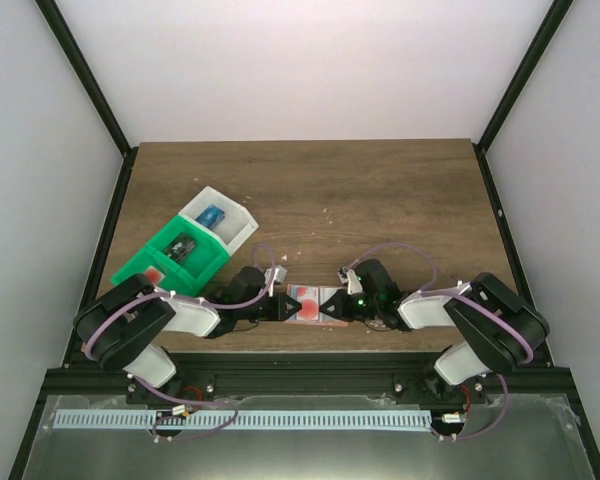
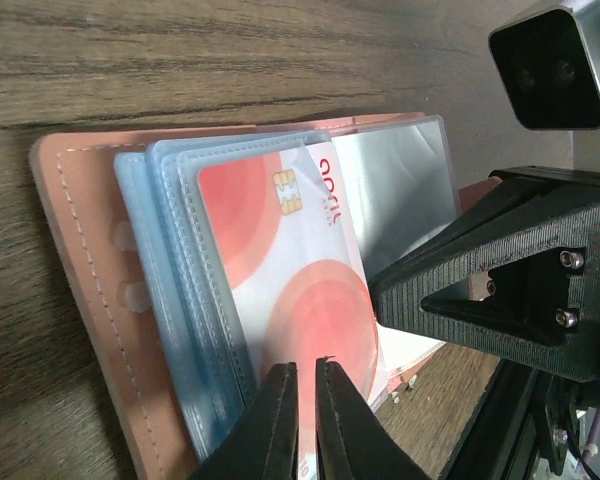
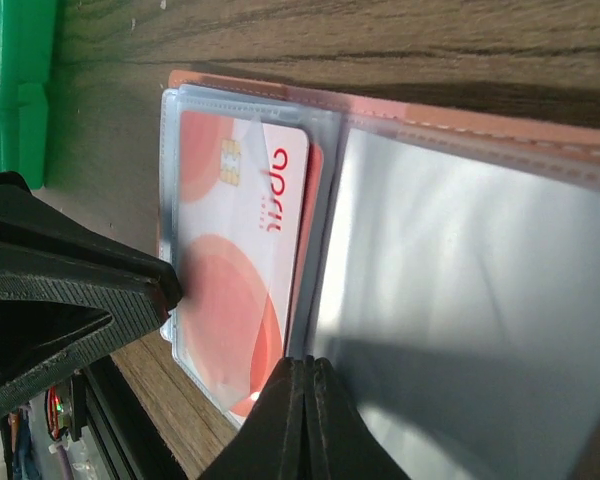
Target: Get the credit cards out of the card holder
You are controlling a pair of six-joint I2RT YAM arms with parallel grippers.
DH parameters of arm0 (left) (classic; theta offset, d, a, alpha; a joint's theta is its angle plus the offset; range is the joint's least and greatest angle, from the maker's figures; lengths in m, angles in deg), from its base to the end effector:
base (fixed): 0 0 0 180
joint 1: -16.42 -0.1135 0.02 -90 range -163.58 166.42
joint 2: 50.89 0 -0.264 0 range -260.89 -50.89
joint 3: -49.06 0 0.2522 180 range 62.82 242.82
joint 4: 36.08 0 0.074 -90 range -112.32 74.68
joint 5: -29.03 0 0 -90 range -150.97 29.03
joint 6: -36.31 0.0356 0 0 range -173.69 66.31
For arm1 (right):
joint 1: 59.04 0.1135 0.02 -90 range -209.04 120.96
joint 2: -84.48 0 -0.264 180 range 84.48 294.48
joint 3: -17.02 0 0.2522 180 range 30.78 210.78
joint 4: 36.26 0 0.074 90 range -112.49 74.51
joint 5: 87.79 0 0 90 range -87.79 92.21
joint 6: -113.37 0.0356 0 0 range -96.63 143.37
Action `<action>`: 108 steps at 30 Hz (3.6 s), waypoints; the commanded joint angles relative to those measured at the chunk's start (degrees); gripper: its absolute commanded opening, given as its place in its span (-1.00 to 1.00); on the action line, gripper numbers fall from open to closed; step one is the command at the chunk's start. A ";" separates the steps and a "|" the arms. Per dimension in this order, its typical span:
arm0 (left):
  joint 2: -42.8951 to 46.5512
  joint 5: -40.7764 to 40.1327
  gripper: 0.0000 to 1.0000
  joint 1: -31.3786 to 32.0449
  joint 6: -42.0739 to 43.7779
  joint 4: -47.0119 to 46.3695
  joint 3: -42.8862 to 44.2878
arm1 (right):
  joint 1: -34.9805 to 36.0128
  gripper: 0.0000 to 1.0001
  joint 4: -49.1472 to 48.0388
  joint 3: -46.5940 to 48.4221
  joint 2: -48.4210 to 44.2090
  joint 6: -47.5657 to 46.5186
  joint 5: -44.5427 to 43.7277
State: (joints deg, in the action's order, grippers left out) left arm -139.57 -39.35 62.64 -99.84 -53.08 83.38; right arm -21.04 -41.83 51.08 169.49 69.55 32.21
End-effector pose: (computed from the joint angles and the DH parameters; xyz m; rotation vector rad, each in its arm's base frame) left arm 0.1607 -0.1867 0.1075 0.2365 2.4874 -1.2168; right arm 0.1699 0.1554 0.1060 -0.1006 2.6378 1.2434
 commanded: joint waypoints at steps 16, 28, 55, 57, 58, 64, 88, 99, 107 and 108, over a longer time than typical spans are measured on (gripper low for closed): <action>-3.17 -0.39 -1.00 -0.01 -0.56 0.68 -1.61 | -0.29 -0.56 -4.51 -0.99 -0.59 3.34 0.98; -4.03 -1.66 -1.00 -0.02 0.21 2.52 -0.93 | -0.38 -0.99 -5.30 -2.05 -1.35 2.96 -0.77; -2.21 -2.99 -1.00 -0.03 0.29 6.40 2.49 | -0.82 -0.98 0.86 -4.05 -7.74 2.25 -6.22; -1.38 -2.34 -1.00 0.01 0.34 7.39 3.70 | -0.82 -0.88 0.60 -4.11 -7.50 2.38 -5.87; -0.86 -2.11 -0.97 -0.02 0.23 8.01 4.45 | -0.82 -0.81 0.49 -4.19 -7.49 2.54 -5.88; 3.20 -2.34 -0.86 0.02 0.08 11.54 6.73 | -0.99 -0.63 -1.35 -5.86 -9.27 3.66 -6.72; -7.67 -2.38 -1.00 0.07 4.08 8.76 6.67 | -2.56 -0.50 -8.51 -8.80 -8.39 3.97 -5.67; -8.46 -2.53 -1.00 0.02 2.87 6.92 4.63 | -2.58 -0.43 -15.88 -8.16 -1.63 6.54 -2.10; -8.38 -1.86 -1.00 0.02 3.47 6.07 4.58 | -2.63 -0.40 -20.09 -8.28 0.47 8.42 -1.03; -8.49 -1.96 -1.00 0.06 3.23 6.00 4.47 | -2.68 -0.40 -20.14 -8.19 0.51 8.42 -1.02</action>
State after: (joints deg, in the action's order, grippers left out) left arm -146.00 -39.11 62.59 -97.13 -52.65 89.70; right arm -23.29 -59.99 42.73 169.03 76.91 30.28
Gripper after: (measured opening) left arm 0.013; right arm 0.300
